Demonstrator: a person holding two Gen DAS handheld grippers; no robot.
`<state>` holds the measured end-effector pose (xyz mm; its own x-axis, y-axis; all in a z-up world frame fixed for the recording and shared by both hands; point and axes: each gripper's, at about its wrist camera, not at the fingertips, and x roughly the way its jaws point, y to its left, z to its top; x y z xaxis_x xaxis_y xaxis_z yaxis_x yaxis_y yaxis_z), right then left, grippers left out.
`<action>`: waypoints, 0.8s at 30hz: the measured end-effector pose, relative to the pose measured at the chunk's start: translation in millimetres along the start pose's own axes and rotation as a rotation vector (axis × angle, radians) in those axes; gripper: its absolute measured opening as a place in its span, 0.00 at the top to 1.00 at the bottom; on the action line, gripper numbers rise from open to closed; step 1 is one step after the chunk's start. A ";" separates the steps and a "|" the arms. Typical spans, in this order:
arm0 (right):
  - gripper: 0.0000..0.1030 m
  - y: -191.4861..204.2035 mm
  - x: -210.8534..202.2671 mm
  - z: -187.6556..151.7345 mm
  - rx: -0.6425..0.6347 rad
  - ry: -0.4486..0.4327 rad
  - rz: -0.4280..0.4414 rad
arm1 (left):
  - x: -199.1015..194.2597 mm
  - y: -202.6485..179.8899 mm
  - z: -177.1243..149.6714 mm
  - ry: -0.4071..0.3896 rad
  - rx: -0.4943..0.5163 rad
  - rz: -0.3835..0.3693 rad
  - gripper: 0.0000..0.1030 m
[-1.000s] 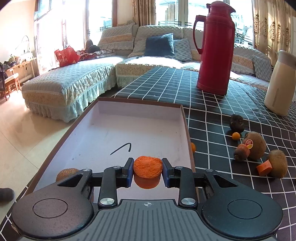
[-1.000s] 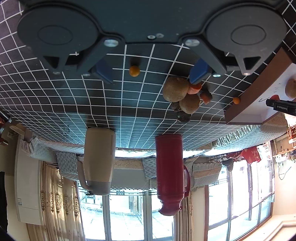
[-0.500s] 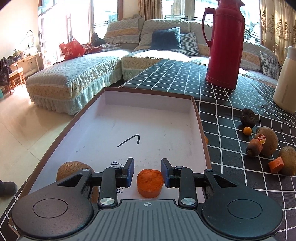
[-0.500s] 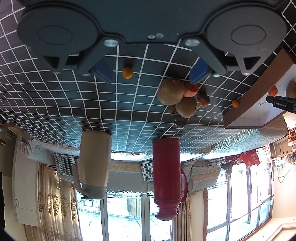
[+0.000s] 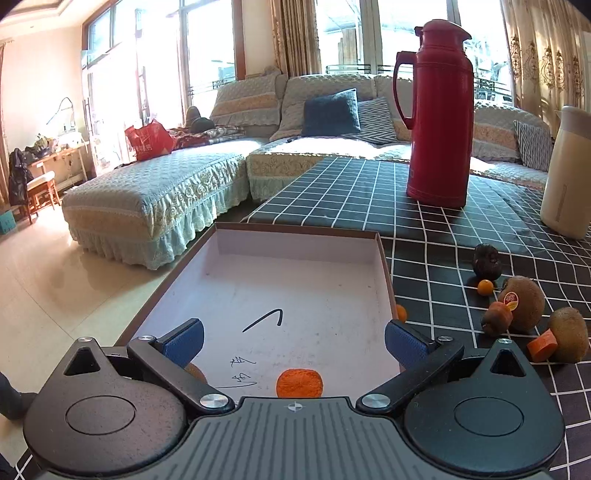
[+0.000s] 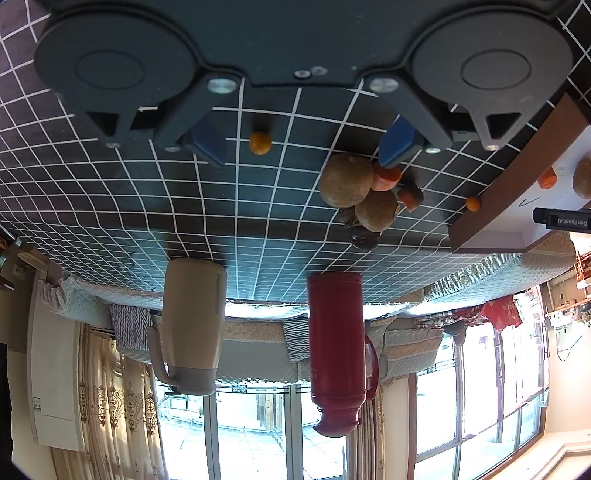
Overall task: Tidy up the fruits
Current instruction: 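Carry the carrot chunk with the left gripper into the tray and release, then close the right gripper on another kumquat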
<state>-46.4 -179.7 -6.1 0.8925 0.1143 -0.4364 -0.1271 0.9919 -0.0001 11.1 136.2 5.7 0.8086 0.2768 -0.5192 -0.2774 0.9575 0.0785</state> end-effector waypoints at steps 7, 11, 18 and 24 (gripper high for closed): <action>0.15 -6.3 19.9 -1.9 -0.017 0.020 -0.024 | -45.0 -11.2 4.9 -0.071 -0.028 -0.092 0.00; 0.21 -11.4 39.5 -4.1 -0.008 0.068 -0.043 | -64.2 -25.4 1.2 -0.092 -0.004 -0.159 0.00; 0.32 -17.8 74.7 -0.2 0.029 0.121 -0.072 | -68.9 -32.4 -0.2 -0.106 0.024 -0.168 0.00; 0.39 -20.0 93.5 -4.4 0.031 0.173 -0.109 | -59.1 -20.5 4.7 -0.092 -0.012 -0.142 0.00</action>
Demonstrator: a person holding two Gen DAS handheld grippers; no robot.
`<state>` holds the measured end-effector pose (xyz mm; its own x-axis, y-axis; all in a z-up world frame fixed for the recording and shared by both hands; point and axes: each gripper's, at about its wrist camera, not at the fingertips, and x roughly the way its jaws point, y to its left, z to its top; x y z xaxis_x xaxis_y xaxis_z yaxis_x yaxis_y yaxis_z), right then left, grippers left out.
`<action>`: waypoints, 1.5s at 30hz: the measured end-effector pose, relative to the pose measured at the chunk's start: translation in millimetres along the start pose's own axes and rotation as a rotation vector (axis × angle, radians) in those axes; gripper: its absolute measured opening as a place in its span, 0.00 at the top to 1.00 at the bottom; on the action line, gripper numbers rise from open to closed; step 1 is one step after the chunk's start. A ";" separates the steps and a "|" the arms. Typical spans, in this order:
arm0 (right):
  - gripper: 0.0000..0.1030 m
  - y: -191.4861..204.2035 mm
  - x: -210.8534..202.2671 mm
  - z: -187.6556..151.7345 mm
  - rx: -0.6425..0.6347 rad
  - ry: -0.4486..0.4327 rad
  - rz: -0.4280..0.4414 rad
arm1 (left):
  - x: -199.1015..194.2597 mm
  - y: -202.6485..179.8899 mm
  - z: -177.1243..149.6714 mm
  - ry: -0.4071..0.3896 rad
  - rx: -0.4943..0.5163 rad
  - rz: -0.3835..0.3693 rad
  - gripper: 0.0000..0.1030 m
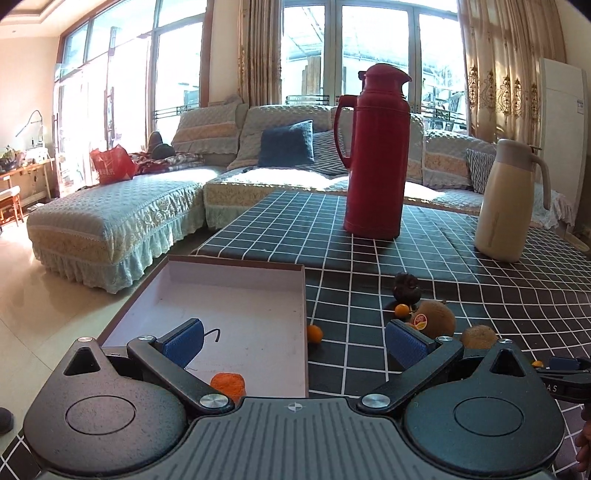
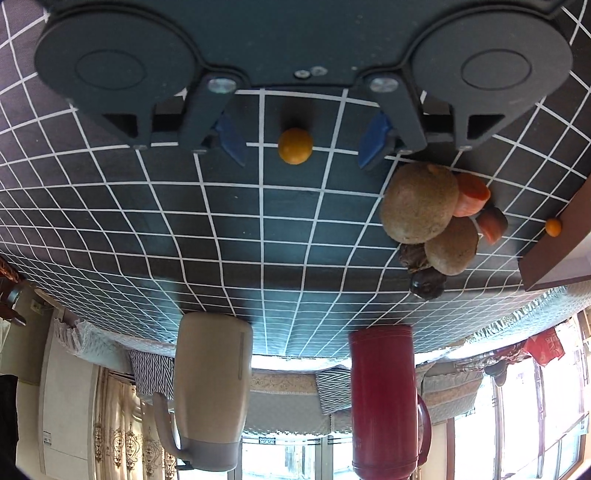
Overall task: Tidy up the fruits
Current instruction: 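Close the right gripper on another kumquat, then carry the kumquat with the right gripper into the tray and release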
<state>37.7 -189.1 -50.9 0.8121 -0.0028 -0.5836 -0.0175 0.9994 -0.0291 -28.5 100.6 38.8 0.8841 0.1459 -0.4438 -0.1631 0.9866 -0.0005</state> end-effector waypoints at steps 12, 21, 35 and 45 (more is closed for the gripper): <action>0.61 -0.9 7.4 0.3 -0.002 0.019 -0.021 | 10.5 15.7 4.6 0.003 -0.044 0.021 0.00; 0.71 0.6 6.7 1.1 0.004 0.026 -0.012 | 15.1 4.7 0.9 0.026 -0.003 0.011 0.00; 0.81 -0.8 2.7 4.6 0.024 0.013 -0.003 | 17.3 3.9 -2.3 0.052 0.020 0.010 0.00; 0.81 83.9 -48.4 43.1 -0.097 -0.104 0.230 | 7.5 3.7 -8.7 0.057 0.076 -0.012 0.00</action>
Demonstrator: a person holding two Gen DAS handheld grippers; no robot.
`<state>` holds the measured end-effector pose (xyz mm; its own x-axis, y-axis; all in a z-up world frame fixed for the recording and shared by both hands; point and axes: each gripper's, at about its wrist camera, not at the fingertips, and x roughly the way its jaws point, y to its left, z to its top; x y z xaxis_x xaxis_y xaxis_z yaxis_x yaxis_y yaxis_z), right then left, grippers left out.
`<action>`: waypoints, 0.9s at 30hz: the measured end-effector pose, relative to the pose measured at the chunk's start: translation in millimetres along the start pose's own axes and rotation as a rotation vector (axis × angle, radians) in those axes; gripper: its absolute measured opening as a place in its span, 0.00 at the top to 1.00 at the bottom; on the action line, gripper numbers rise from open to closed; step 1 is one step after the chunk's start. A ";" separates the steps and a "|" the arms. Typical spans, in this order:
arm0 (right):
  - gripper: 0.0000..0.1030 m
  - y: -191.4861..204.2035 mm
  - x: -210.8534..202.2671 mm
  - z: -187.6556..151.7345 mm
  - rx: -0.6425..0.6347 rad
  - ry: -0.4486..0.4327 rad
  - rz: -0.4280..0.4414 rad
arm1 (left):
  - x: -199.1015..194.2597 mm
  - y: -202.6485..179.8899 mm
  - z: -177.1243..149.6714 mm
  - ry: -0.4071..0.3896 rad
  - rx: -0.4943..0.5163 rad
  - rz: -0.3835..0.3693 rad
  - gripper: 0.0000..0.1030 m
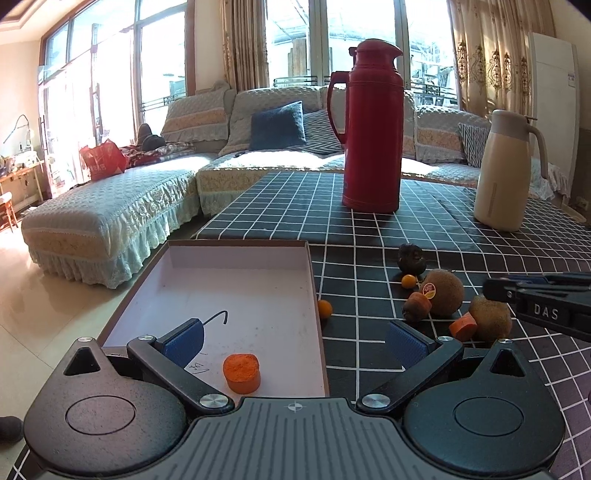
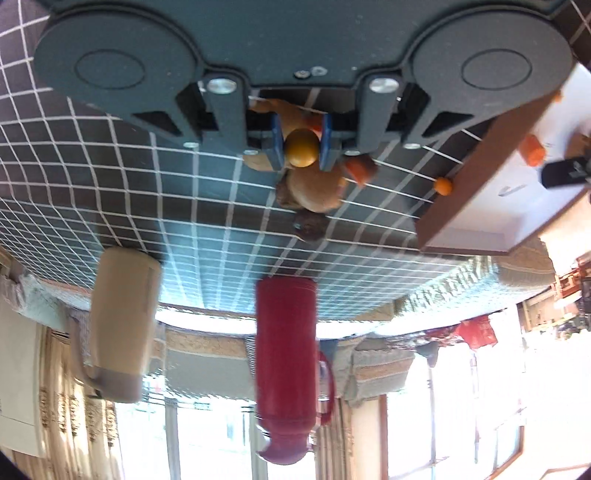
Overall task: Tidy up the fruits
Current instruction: 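Carry the kumquat with the right gripper into the tray and release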
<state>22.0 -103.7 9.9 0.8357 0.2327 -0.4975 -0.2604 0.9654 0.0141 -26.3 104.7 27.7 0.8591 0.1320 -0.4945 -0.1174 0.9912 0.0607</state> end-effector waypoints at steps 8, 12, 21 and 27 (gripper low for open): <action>0.81 92.0 17.9 35.3 -0.124 -0.030 0.178 | 2.6 49.7 0.7 0.012 -0.029 0.087 0.00; 0.81 125.6 38.0 31.8 -0.157 0.003 0.221 | 6.2 78.4 1.1 0.026 -0.060 0.125 0.00; 0.81 162.8 66.3 17.0 -0.193 0.073 0.240 | 11.4 112.9 2.0 0.030 -0.125 0.179 0.00; 0.71 169.6 69.1 2.1 -0.211 0.102 0.225 | 15.5 114.0 1.2 0.038 -0.135 0.178 0.00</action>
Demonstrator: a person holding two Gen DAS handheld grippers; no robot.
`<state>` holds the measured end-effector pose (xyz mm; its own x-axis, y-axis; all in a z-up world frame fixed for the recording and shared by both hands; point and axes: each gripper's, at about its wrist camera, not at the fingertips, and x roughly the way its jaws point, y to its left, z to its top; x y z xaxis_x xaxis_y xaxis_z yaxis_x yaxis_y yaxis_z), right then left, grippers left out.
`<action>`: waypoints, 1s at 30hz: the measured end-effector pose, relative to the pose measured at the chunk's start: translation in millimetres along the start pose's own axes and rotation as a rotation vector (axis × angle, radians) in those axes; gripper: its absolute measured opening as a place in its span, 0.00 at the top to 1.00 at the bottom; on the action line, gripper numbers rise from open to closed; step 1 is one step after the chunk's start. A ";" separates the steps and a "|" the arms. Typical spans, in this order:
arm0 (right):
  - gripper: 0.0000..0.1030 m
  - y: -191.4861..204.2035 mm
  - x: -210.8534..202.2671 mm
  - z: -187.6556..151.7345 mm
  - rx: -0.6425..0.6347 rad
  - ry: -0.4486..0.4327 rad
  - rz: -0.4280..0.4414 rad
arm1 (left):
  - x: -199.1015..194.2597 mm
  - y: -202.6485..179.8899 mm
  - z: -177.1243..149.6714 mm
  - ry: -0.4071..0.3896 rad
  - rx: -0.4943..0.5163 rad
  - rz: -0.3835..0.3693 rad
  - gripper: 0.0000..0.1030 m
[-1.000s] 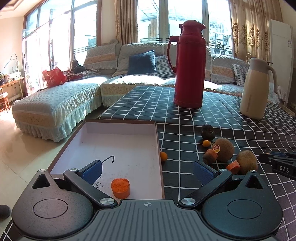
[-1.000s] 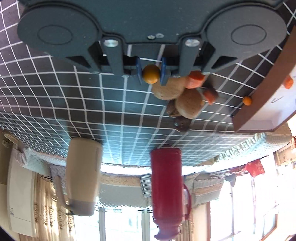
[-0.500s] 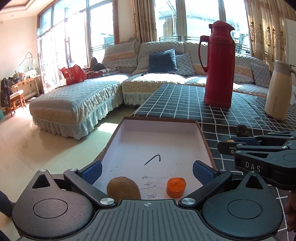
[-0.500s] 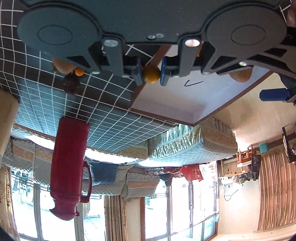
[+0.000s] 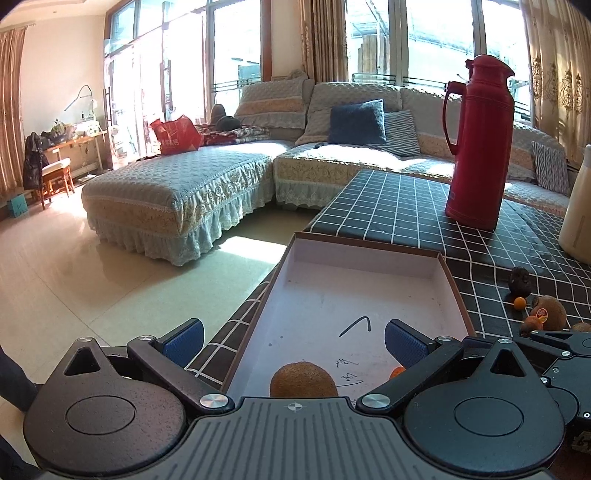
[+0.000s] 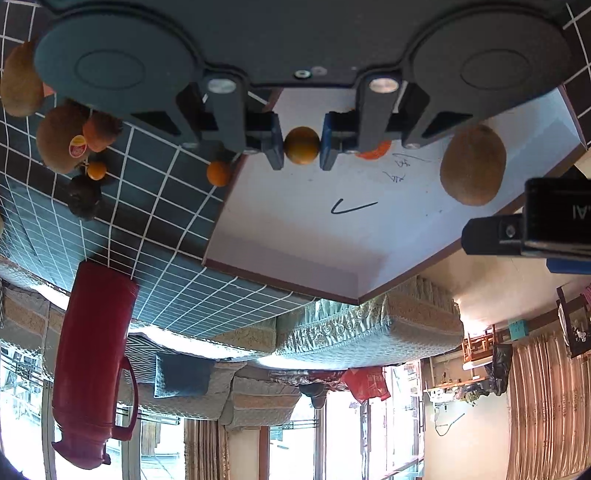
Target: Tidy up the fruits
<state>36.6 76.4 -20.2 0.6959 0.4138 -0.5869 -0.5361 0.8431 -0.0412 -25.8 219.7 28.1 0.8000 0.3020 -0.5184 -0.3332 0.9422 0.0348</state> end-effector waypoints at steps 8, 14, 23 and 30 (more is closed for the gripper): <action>0.44 -9.1 -45.0 -6.0 -0.006 -0.123 -0.024 | -0.4 -17.3 -0.7 0.003 0.020 -0.021 0.00; 0.31 -68.4 -115.7 -30.1 0.020 -0.182 -0.117 | -6.3 -54.1 0.1 -0.007 0.054 -0.079 0.00; 0.15 -160.6 -189.4 -86.3 0.212 -0.212 -0.301 | -24.0 -155.7 -14.4 -0.038 0.199 -0.199 0.00; 0.15 -182.7 -208.9 -105.3 0.261 -0.222 -0.329 | -23.4 -213.1 -24.2 -0.057 0.206 -0.252 0.00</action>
<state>-61.2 -200.3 24.8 0.9093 0.1497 -0.3883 -0.1518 0.9881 0.0256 14.4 8.4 12.1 0.8731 0.0574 -0.4842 -0.0175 0.9961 0.0865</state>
